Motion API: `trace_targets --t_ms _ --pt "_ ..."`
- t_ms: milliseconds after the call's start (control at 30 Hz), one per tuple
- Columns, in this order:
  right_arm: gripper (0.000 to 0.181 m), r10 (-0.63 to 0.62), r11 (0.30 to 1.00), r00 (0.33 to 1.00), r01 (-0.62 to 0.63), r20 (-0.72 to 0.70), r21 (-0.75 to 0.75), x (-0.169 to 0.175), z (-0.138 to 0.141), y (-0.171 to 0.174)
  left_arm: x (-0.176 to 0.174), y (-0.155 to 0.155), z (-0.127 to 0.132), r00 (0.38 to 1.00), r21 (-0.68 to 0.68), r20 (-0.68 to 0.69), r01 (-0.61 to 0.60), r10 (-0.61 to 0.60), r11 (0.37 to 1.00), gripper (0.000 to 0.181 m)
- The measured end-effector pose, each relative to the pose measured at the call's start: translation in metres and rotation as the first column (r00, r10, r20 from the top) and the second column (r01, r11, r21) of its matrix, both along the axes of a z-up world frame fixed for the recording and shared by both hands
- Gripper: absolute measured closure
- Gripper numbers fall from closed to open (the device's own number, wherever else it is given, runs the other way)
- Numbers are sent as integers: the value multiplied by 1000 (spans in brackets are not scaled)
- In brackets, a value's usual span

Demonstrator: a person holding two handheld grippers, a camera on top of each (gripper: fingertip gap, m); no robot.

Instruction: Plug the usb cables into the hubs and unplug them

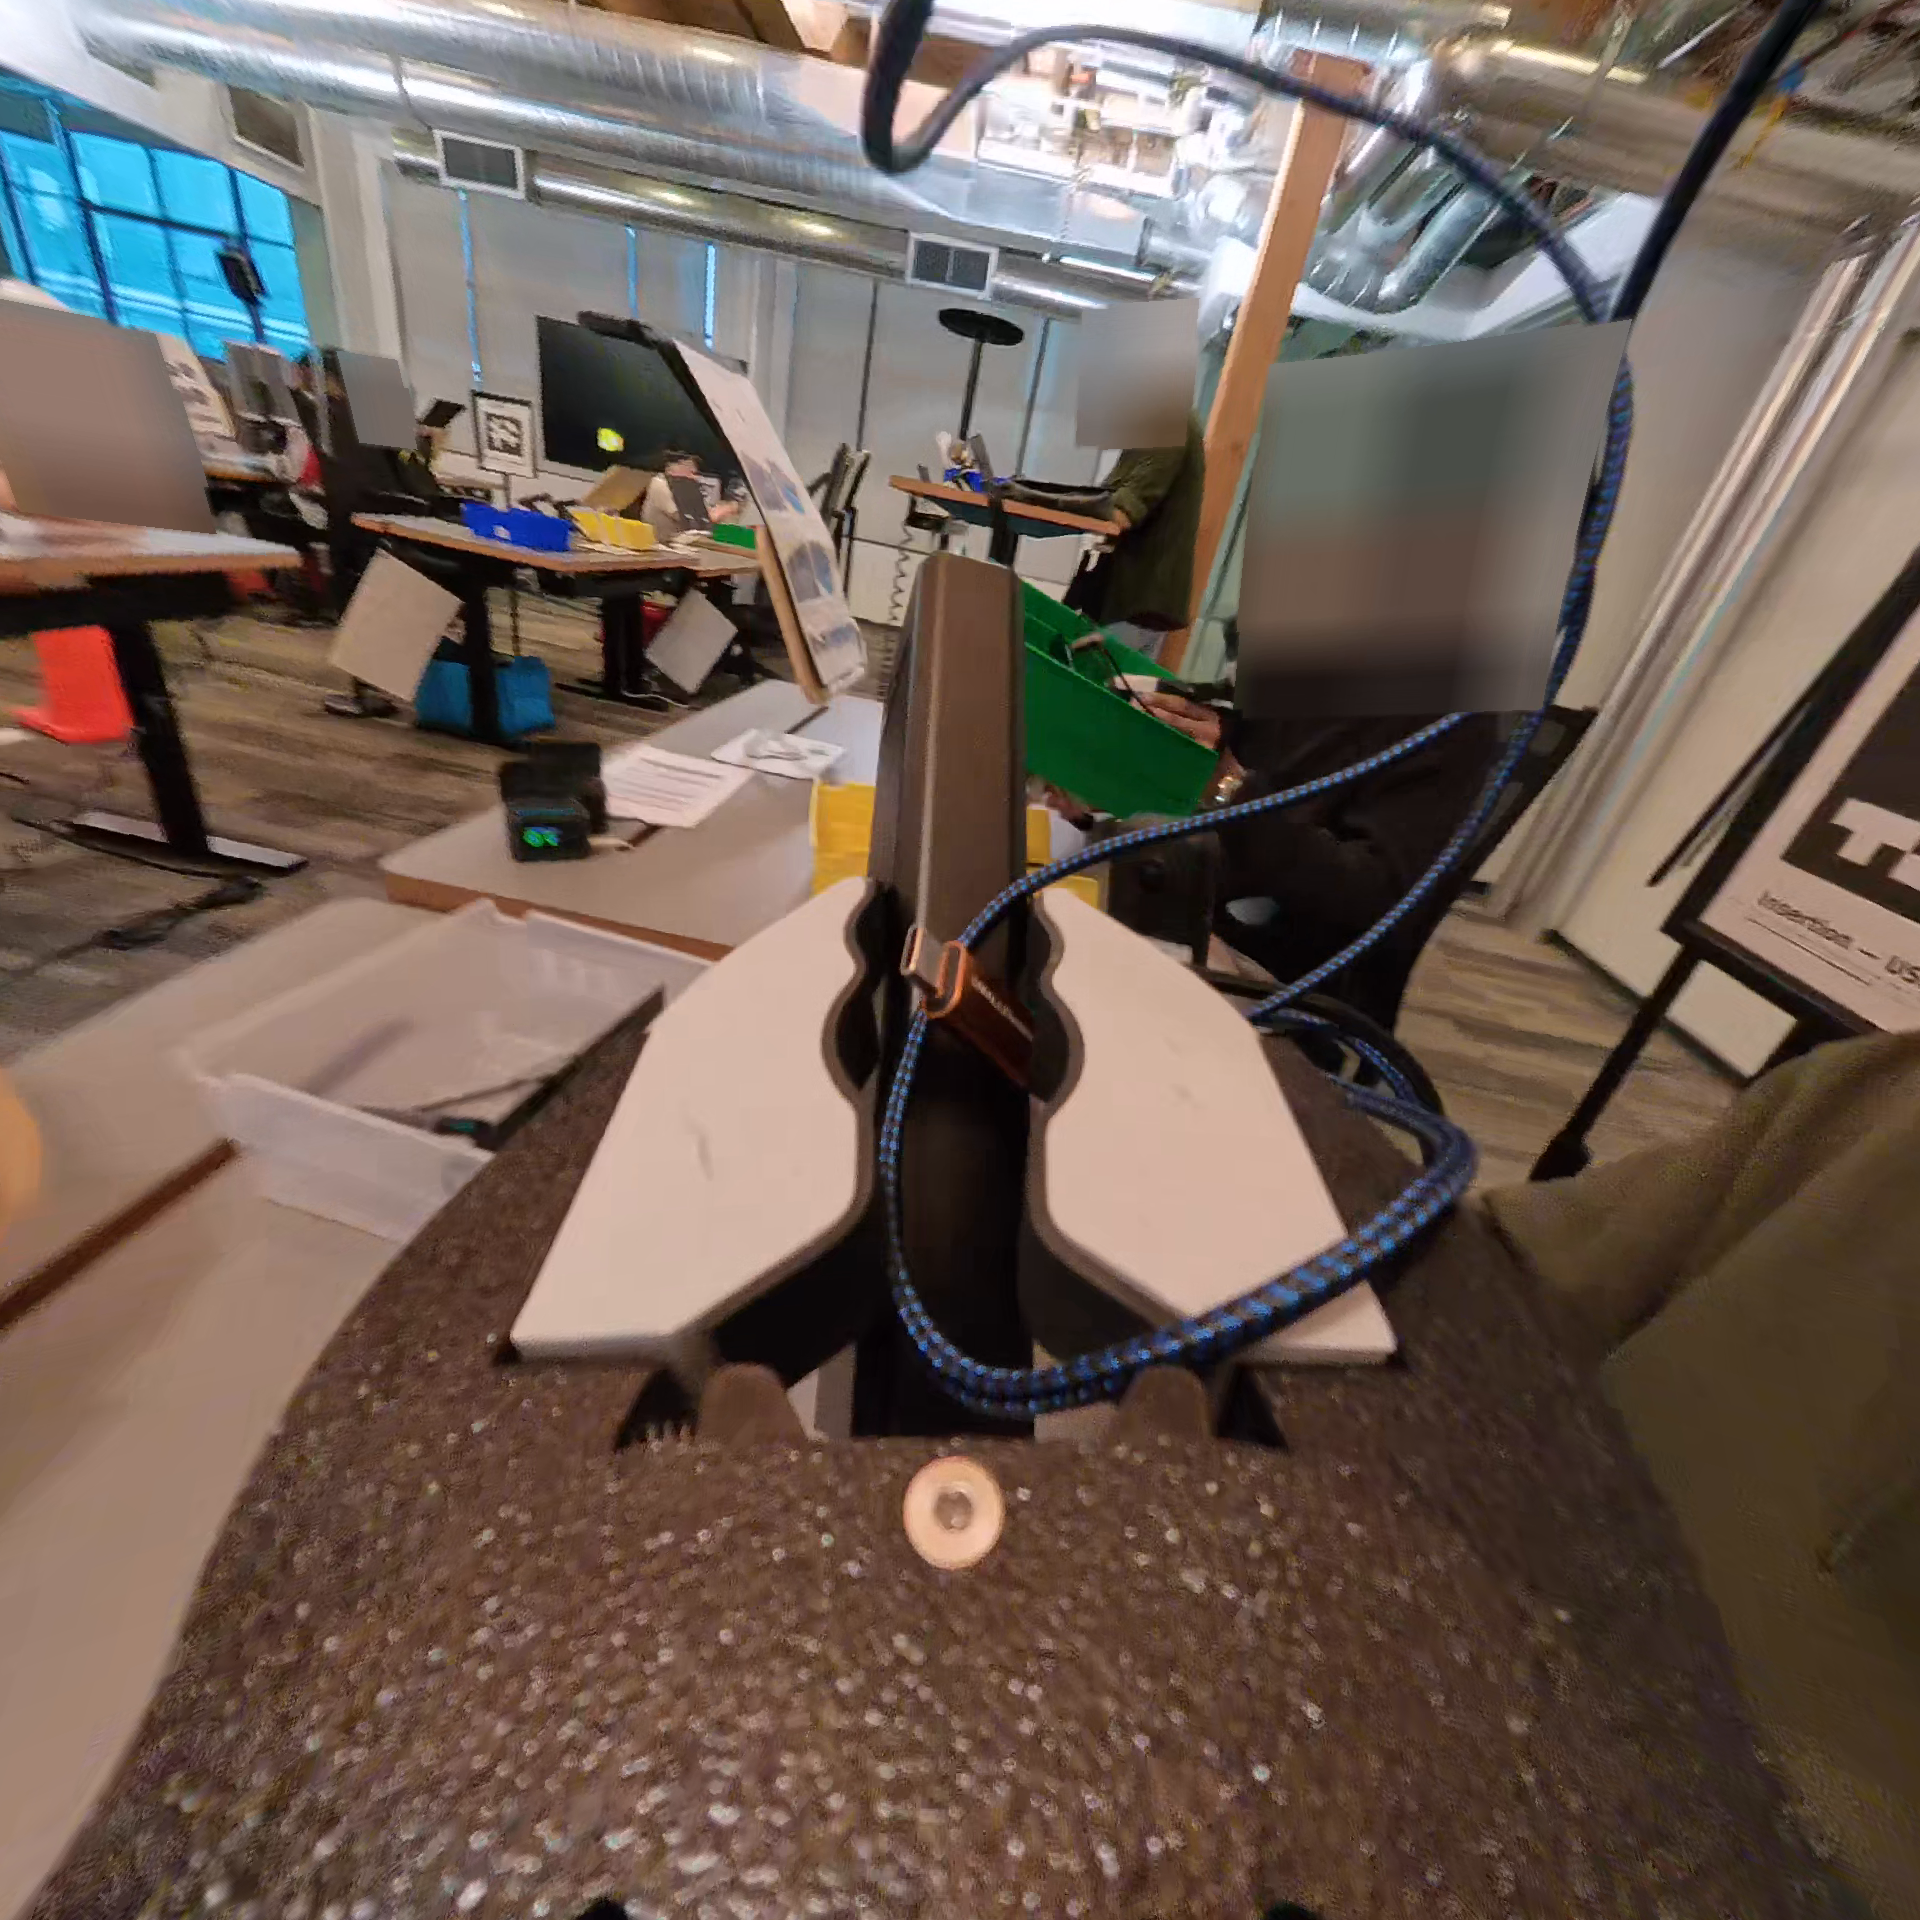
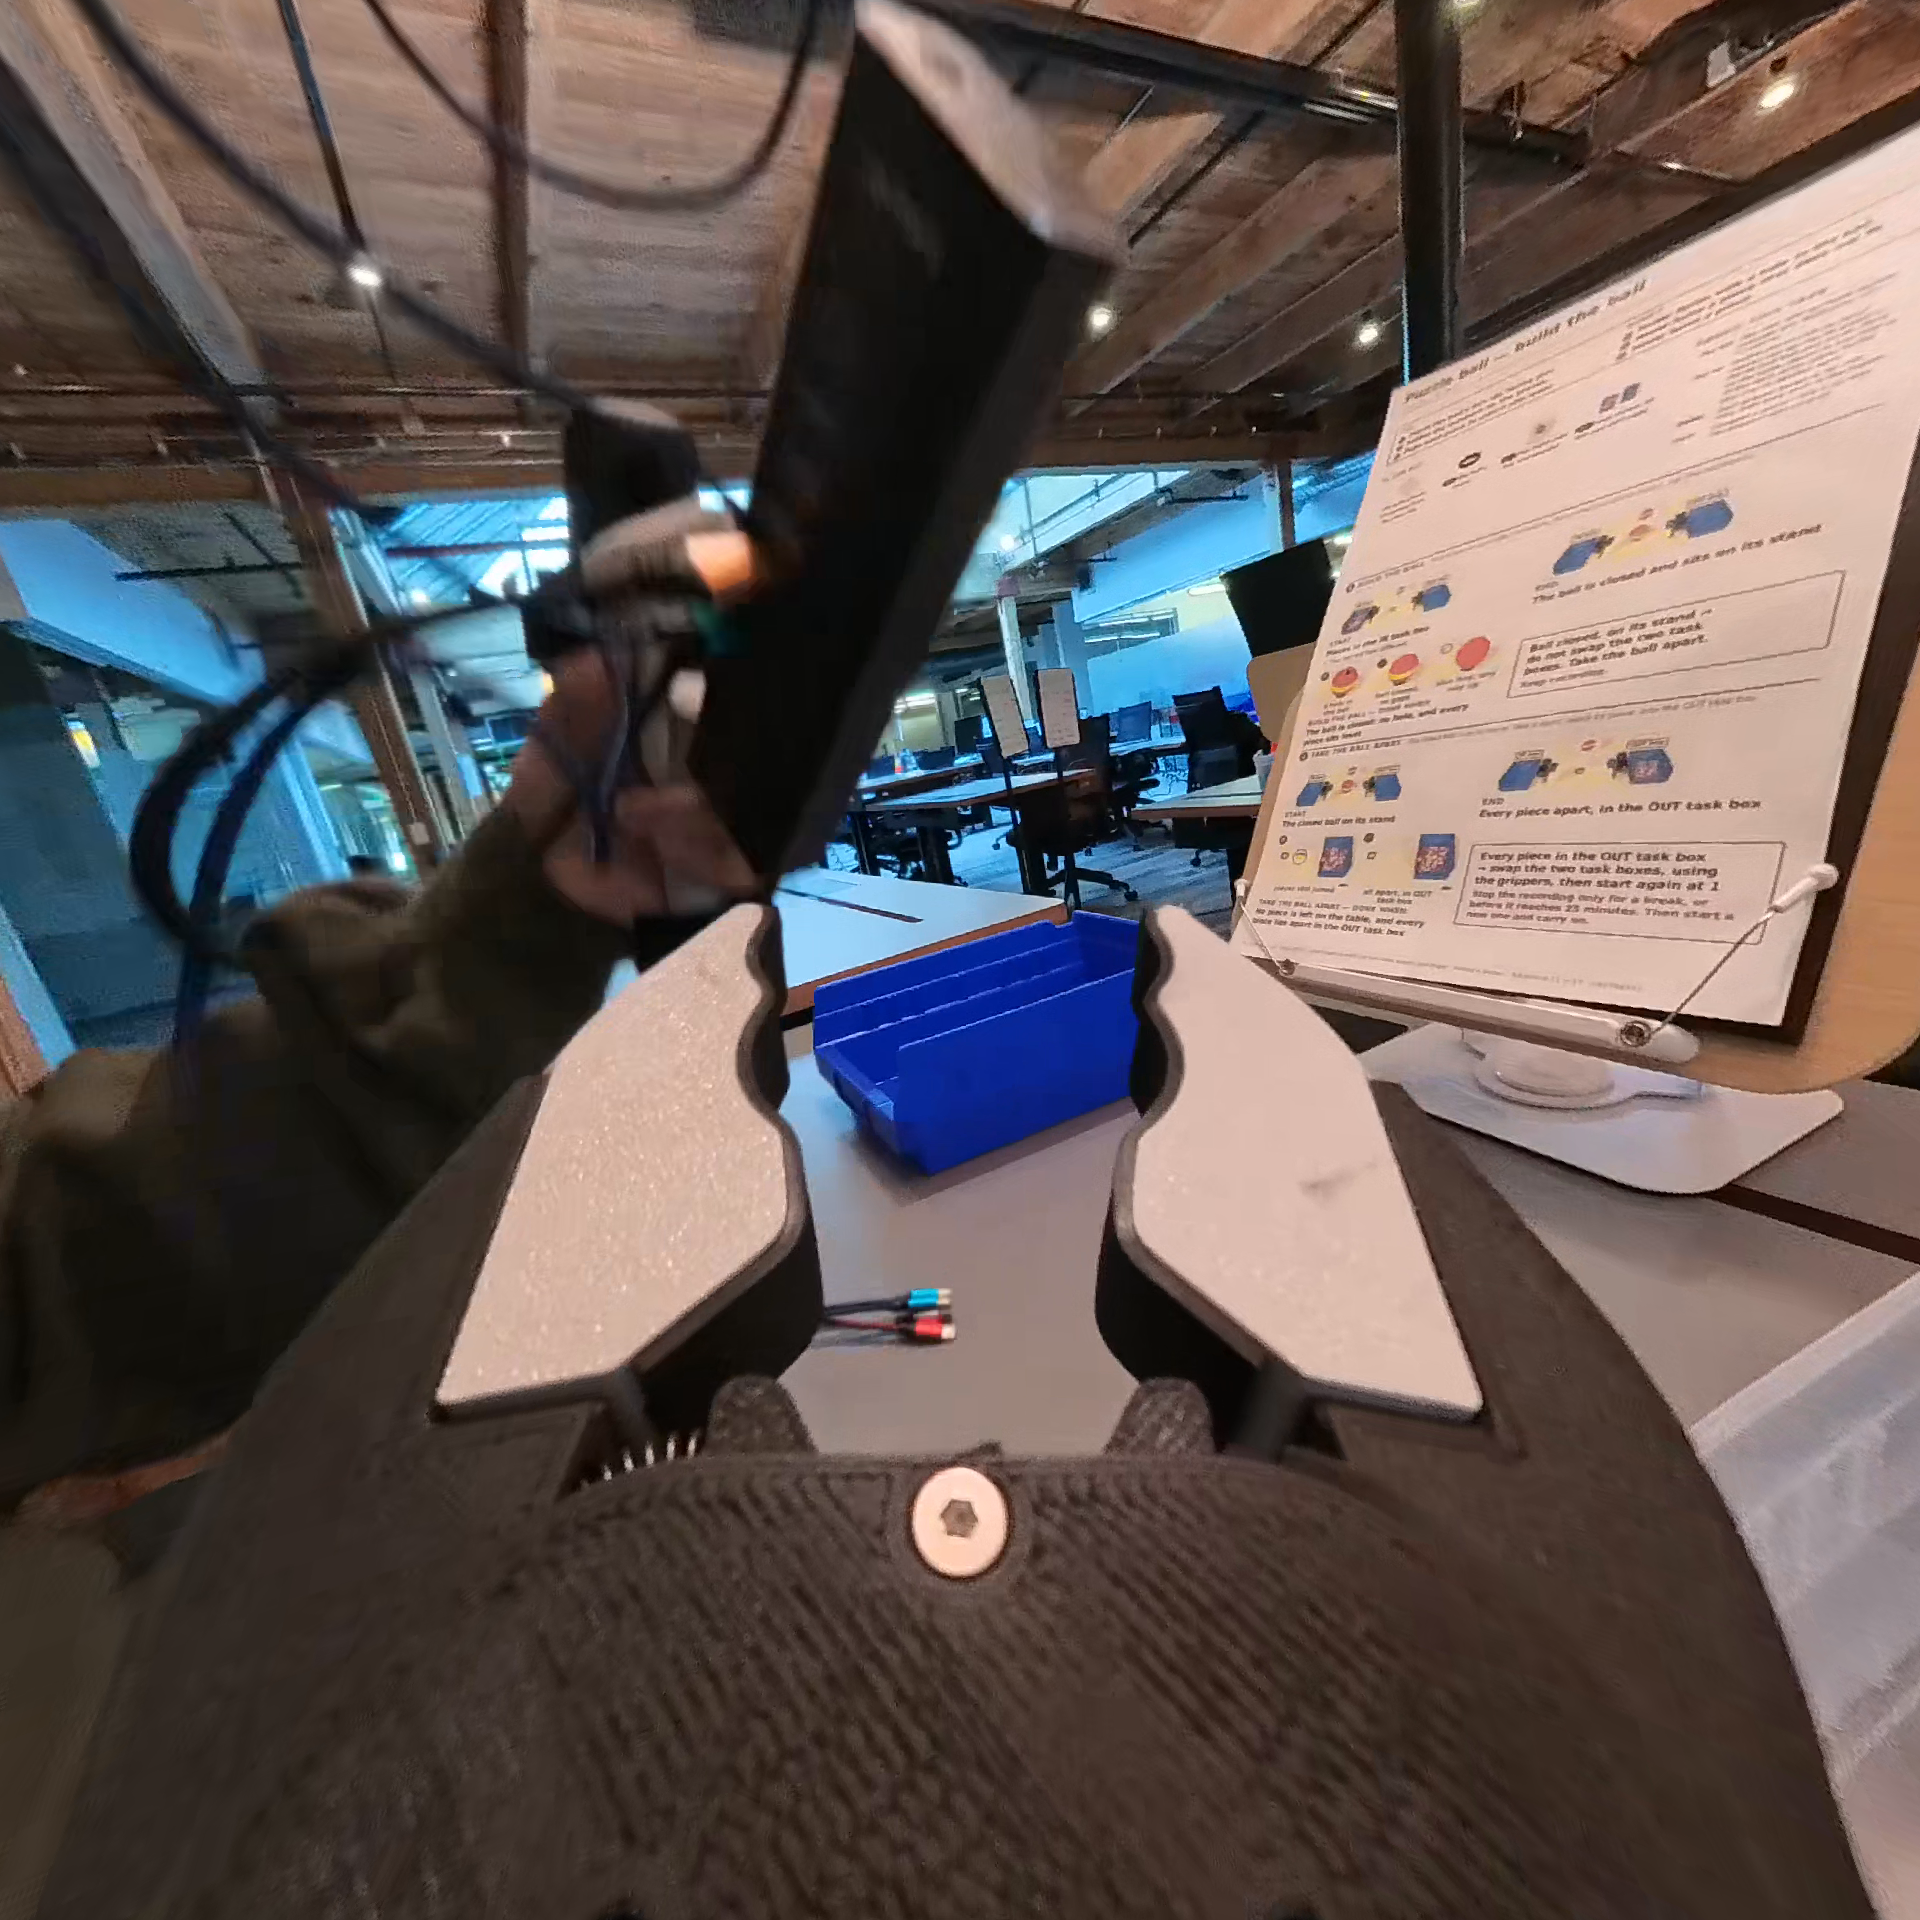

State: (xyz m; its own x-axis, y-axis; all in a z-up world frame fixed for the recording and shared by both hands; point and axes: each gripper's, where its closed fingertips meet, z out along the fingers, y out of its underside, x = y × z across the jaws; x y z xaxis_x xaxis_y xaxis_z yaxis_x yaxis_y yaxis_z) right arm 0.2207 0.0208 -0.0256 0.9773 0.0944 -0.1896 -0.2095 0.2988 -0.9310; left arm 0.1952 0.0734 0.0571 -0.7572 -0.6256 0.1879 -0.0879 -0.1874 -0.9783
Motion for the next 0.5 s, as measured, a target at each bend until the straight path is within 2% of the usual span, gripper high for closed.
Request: trace_targets --t_ms 100,200,267,300,400,500 --pt "116 16 1000 999 -15 -52 24 4 -6 5 3 -12 -51 998 -28 -17 58 -58 998 157" --pt "121 132 988 980 -119 -149 96 1 -11 7 0 -23 -81 994 -33 -17 105 -105 994 157" --pt "134 225 966 967 -206 -121 155 -10 -9 6 -3 -28 -96 990 -20 -28 135 -136 991 157" --pt "143 209 969 973 -193 -99 152 -9 -11 8 -5 -31 -102 987 -16 -43 157 -157 988 157" --pt "150 256 955 966 -260 46 147 -24 -15 4 -16 -34 -114 970 -11 -68 233 -233 972 157" --pt "152 323 936 939 -336 118 108 -39 -17 2 -29 -37 -122 961 60 -46 276 -274 959 156"
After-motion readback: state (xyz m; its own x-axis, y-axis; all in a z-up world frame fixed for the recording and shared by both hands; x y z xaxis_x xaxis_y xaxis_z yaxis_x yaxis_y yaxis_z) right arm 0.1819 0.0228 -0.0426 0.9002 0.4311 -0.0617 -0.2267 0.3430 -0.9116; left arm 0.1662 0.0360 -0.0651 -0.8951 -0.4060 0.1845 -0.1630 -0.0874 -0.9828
